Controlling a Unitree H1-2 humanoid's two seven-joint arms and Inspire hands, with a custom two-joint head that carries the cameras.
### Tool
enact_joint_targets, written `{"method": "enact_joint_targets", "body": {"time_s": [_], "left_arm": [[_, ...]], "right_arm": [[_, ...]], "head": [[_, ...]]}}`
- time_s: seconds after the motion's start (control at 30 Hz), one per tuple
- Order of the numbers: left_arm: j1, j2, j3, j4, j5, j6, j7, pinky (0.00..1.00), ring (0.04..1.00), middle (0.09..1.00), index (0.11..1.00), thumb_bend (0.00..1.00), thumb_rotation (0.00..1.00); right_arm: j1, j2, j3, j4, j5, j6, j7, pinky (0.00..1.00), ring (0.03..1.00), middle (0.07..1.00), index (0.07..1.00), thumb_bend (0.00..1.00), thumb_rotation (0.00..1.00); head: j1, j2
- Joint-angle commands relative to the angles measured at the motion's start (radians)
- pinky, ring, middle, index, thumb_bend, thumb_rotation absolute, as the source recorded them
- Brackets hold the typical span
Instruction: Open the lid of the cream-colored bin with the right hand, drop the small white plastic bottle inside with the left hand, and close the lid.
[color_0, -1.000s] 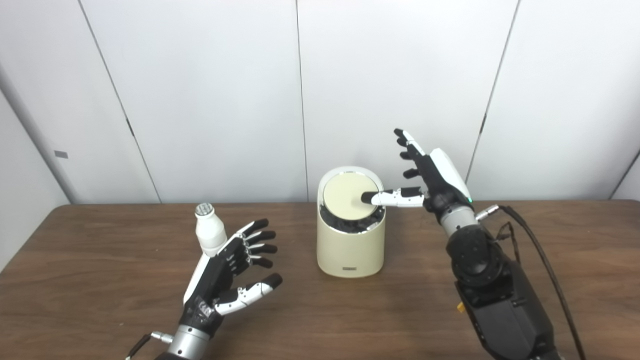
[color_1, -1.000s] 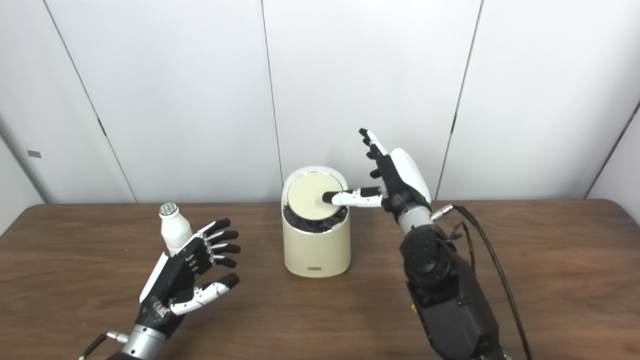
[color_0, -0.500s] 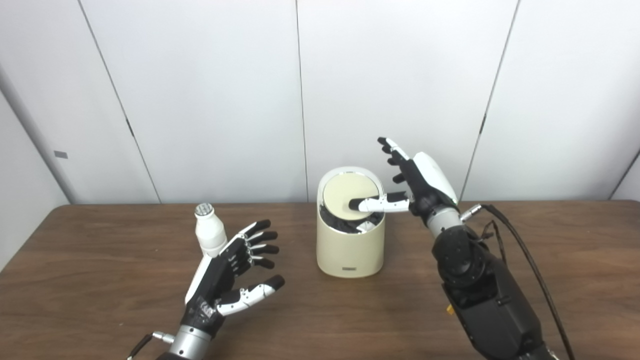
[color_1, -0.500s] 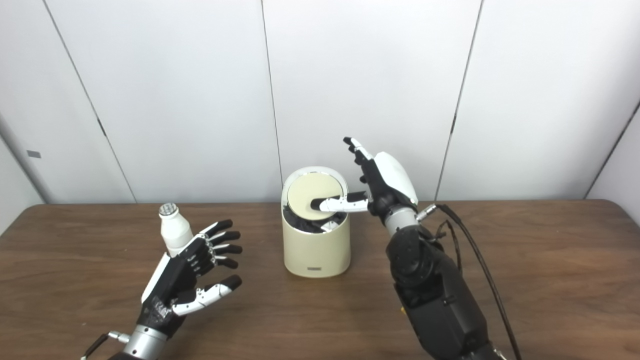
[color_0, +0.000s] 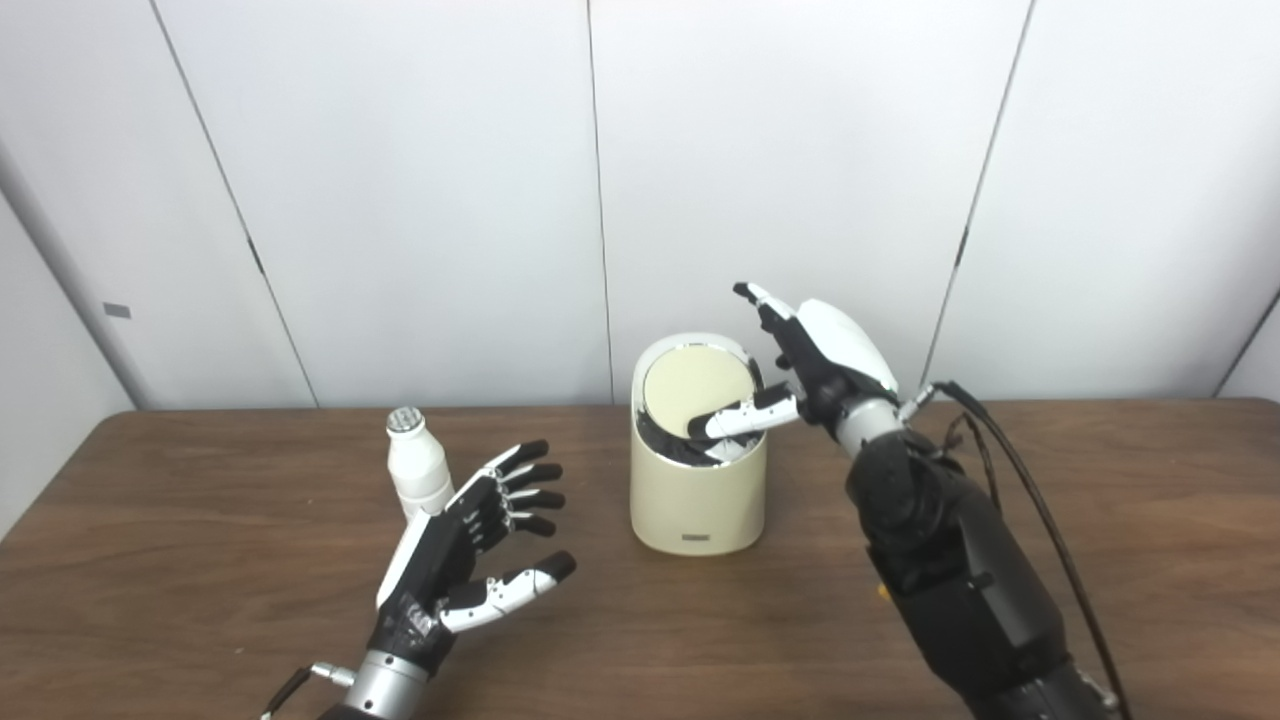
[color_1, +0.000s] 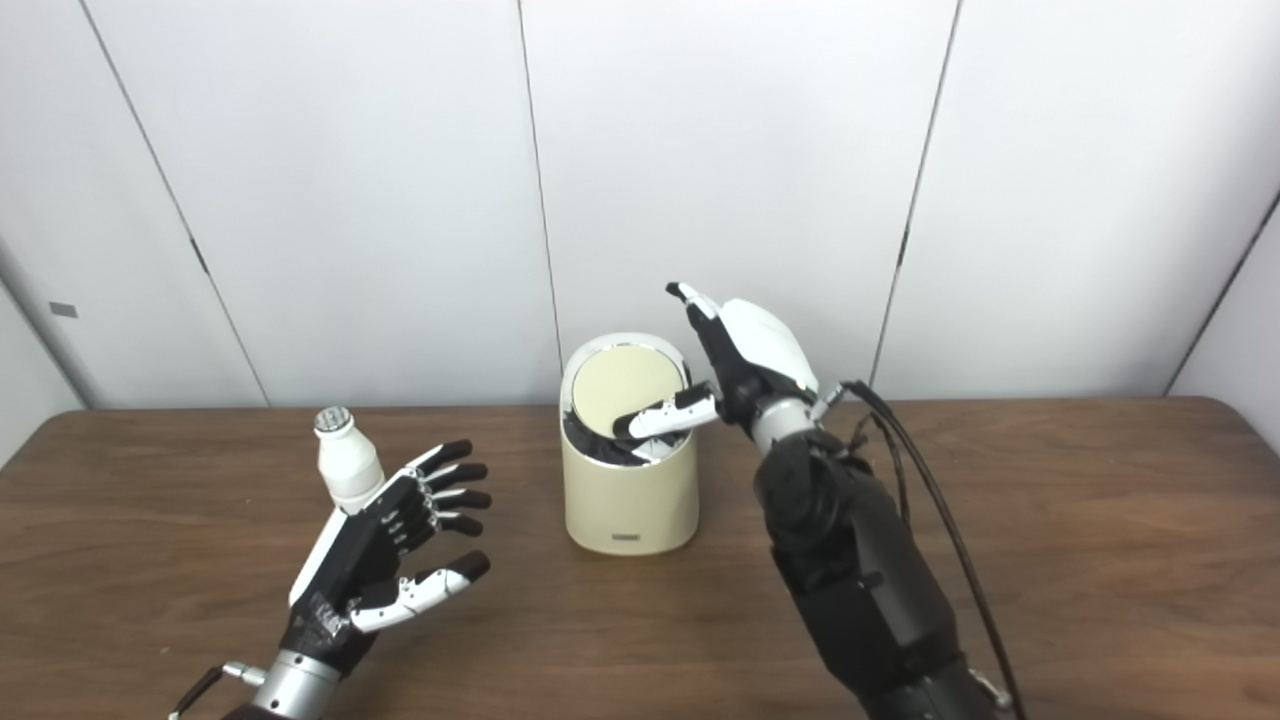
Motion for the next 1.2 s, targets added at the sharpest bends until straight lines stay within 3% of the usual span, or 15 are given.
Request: {"method": "enact_joint_targets", "body": {"time_s": [0.0,0.17,0.3,0.37,0.5,0.6,0.7,0.77,0.9,1.07,1.17], "left_arm": [[-0.032,0.005,0.001,-0.034,0.0,-0.028,0.005,0.64,0.738,0.813,0.884,0.7,0.19],[-0.03,0.006,0.001,-0.038,0.001,-0.024,0.006,0.64,0.739,0.812,0.881,0.71,0.21],[-0.028,0.009,0.0,-0.045,-0.003,-0.015,0.004,0.64,0.745,0.812,0.878,0.71,0.22],[-0.027,0.011,0.0,-0.046,-0.005,-0.013,0.002,0.65,0.745,0.812,0.877,0.71,0.22],[-0.029,0.012,-0.001,-0.045,-0.006,-0.013,0.0,0.65,0.746,0.815,0.876,0.71,0.22],[-0.03,0.011,0.0,-0.044,-0.013,-0.009,-0.001,0.65,0.744,0.814,0.874,0.71,0.2],[-0.03,0.011,0.0,-0.043,-0.014,-0.008,-0.001,0.65,0.743,0.813,0.874,0.7,0.19],[-0.031,0.011,-0.002,-0.041,-0.009,-0.012,-0.001,0.65,0.743,0.813,0.876,0.7,0.2],[-0.033,0.009,-0.003,-0.038,-0.009,-0.013,-0.001,0.65,0.744,0.812,0.873,0.7,0.19],[-0.035,0.005,-0.004,-0.035,-0.002,-0.016,0.004,0.64,0.741,0.81,0.871,0.7,0.2],[-0.036,0.004,-0.005,-0.036,0.006,-0.017,0.009,0.63,0.738,0.81,0.872,0.71,0.2]], "right_arm": [[-0.028,0.0,-0.026,-0.009,-0.093,0.004,0.063,0.68,0.878,0.953,0.929,0.79,0.08],[-0.031,0.03,-0.073,-0.01,-0.158,0.004,0.123,0.67,0.877,0.944,0.921,0.78,0.1],[-0.035,0.075,-0.142,0.007,-0.167,0.004,0.127,0.73,0.874,0.932,0.924,0.73,0.14],[-0.047,0.126,-0.23,0.028,-0.178,0.004,0.139,0.77,0.894,0.94,0.927,0.72,0.15],[-0.099,0.238,-0.458,0.08,-0.21,0.004,0.201,0.94,0.984,0.994,0.956,0.68,0.12],[-0.122,0.278,-0.55,0.094,-0.234,0.004,0.231,0.99,0.998,1.0,0.966,0.67,0.07],[-0.127,0.292,-0.577,0.087,-0.255,0.004,0.247,1.0,1.0,1.0,0.966,0.68,0.05],[-0.128,0.297,-0.588,0.072,-0.253,0.004,0.263,0.94,0.994,1.0,0.966,0.68,0.06],[-0.123,0.307,-0.616,-0.002,-0.187,0.004,0.299,0.9,0.966,0.996,0.966,0.67,0.07],[-0.101,0.311,-0.653,-0.113,-0.134,0.004,0.355,0.96,0.969,0.979,0.97,0.67,0.14],[-0.053,0.314,-0.696,-0.184,-0.031,0.004,0.385,0.87,0.925,0.969,0.963,0.67,0.19]], "head": [[0.0,0.002],[0.0,0.005],[-0.006,0.009],[-0.009,0.011],[-0.011,0.011],[-0.011,0.01],[-0.01,0.01],[-0.01,0.009],[-0.009,0.008],[-0.007,0.007],[-0.006,0.008]]}}
